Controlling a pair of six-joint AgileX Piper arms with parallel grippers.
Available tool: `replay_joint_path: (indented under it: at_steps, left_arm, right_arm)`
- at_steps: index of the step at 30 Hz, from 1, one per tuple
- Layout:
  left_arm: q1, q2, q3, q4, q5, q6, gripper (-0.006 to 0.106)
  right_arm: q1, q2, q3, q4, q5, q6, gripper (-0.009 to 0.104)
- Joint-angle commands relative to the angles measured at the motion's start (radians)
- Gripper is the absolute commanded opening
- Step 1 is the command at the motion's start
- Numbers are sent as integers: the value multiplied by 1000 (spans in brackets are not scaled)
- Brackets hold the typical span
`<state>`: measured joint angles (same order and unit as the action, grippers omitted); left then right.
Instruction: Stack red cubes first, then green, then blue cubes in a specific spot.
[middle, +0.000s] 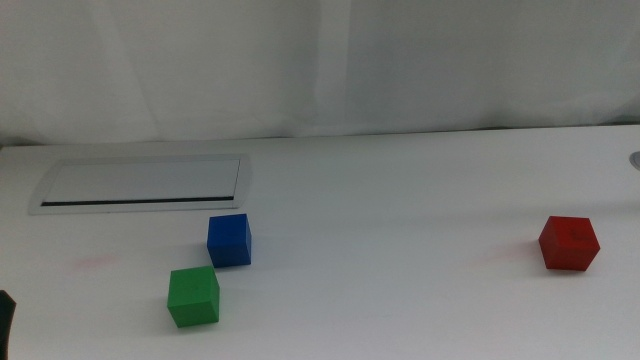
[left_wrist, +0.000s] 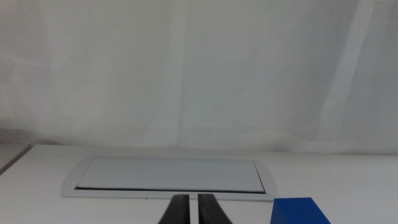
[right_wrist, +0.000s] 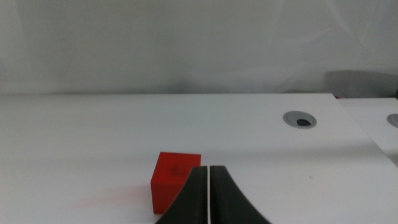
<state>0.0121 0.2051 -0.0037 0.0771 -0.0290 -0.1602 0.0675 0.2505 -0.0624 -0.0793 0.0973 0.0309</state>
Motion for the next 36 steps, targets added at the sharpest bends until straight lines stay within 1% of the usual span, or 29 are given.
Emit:
replay_joint_path:
  at_steps: [1, 2, 3, 5, 6, 7, 8, 9, 11, 12, 14, 25, 26, 29, 32, 34, 36]
  left_arm:
    - [0, -2, 40, -6, -8, -6, 2]
    - [0, -2, 40, -6, -5, -10, 5]
    - [0, -2, 40, -6, -5, -19, 11]
    - [0, -2, 40, -6, -5, -45, 30]
    - [0, -2, 40, -6, -5, -63, 45]
    - [0, -2, 40, -6, -5, -80, 62]
    - [0, -2, 40, -6, -8, -94, 79]
    - [0, -2, 40, -10, -12, -107, 93]
    - [0, -2, 40, -8, -19, -115, 93]
    - [0, -2, 40, -8, -20, -115, 93]
    - [0, -2, 40, -8, -20, -115, 93]
    - [0, -2, 40, -8, -20, -113, 93]
    - [0, -2, 40, -8, -20, -113, 93]
    - [0, -2, 40, -8, -20, -111, 93]
    - [0, -2, 40, -8, -20, -111, 93]
    - [0, -2, 40, -8, -20, -111, 93]
    - [0, -2, 40, -8, -20, -111, 93]
  right_arm:
    - [-9, -2, 4, -6, -27, -4, 1]
    - [-9, -2, 4, -6, -30, -2, 3]
    - [-9, -2, 4, -6, -30, -2, 6]
    - [-9, -2, 4, -6, -28, -2, 16]
    - [-9, -2, 4, -6, -26, -2, 26]
    - [-9, -2, 4, -6, -24, -2, 34]
    - [-9, -2, 4, -6, -24, -2, 44]
    - [-9, -2, 4, -6, -27, -2, 55]
    - [-9, -2, 4, 13, -38, -2, 75]
    - [-9, -2, 4, 15, -42, -2, 82]
    - [-9, -2, 4, 22, -44, -2, 88]
    - [-9, -2, 4, 35, -74, -2, 88]
    - [-9, -2, 4, 51, -79, -2, 88]
    - [-9, -2, 4, 133, -84, -2, 88]
    - [-9, -2, 4, 144, -97, -2, 88]
    - [-9, -2, 4, 175, -123, -2, 88]
    - [-9, -2, 0, 177, -136, -2, 88]
